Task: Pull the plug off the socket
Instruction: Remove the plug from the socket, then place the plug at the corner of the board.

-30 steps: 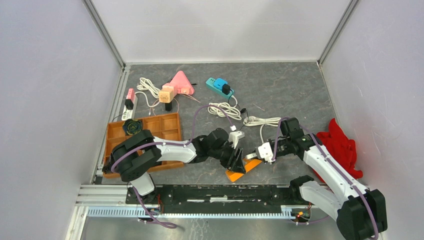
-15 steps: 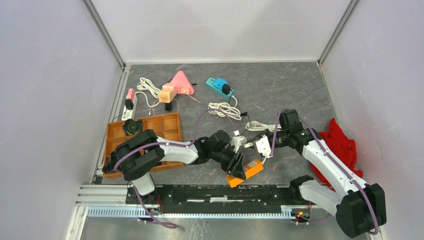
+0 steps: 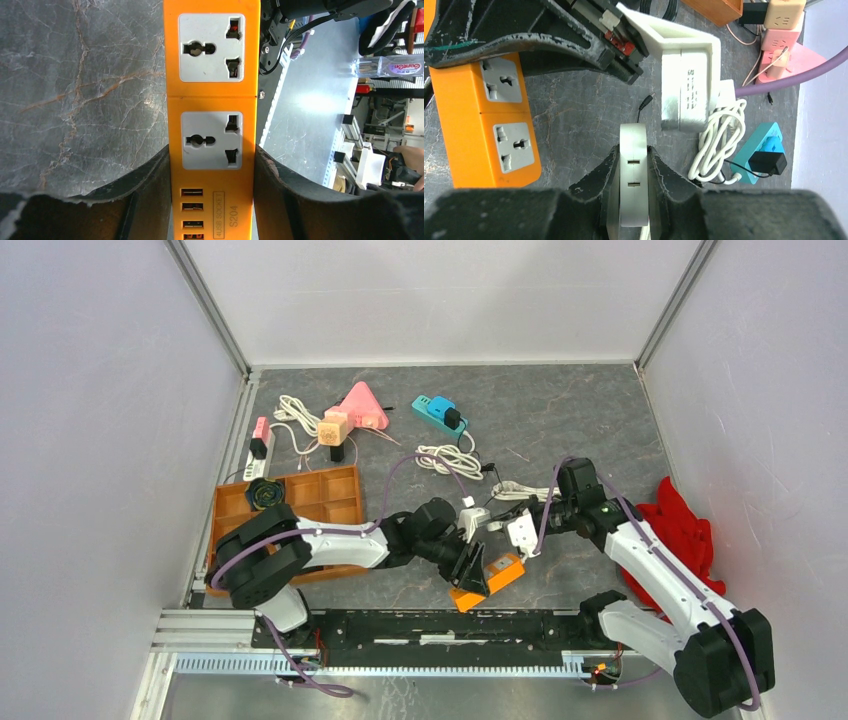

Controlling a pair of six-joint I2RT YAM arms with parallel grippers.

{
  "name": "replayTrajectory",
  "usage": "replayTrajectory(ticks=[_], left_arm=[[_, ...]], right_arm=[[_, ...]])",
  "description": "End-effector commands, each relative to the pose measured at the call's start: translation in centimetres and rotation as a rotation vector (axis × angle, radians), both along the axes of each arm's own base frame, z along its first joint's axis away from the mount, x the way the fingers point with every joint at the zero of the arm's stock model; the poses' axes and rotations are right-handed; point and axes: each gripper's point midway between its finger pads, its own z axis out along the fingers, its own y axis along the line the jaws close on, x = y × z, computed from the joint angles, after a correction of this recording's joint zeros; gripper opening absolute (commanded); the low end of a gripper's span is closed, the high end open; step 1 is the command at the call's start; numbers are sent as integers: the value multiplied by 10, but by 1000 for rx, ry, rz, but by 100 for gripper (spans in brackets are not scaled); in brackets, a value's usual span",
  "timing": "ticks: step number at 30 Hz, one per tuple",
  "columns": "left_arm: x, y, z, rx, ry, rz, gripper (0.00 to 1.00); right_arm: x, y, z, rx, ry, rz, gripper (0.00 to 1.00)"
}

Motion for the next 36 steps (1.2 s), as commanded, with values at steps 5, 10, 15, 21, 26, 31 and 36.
replayTrajectory(ticks=[5, 10, 15, 21, 26, 31, 36], left_arm=[[10, 11, 20, -22, -109, 1, 2], [20, 19, 28, -10, -144, 1, 2], [32, 18, 51, -42, -180, -8, 2], [59, 25, 79, -18, -226, 0, 2], [89, 25, 109, -26, -253, 9, 2], [131, 18, 129, -14, -300, 30, 2], [169, 10, 137, 23, -381, 61, 2]], right_arm=[[14, 0, 45, 83, -116, 29, 0], [29, -17, 85, 197, -45, -80, 0], [74, -48, 116, 337, 71, -379, 0], [112, -89, 106, 447, 254, -650, 0], [150, -143, 76, 521, 423, -954, 0], [167, -189, 48, 570, 474, -1164, 0], [179, -242, 17, 634, 461, -1448, 0]])
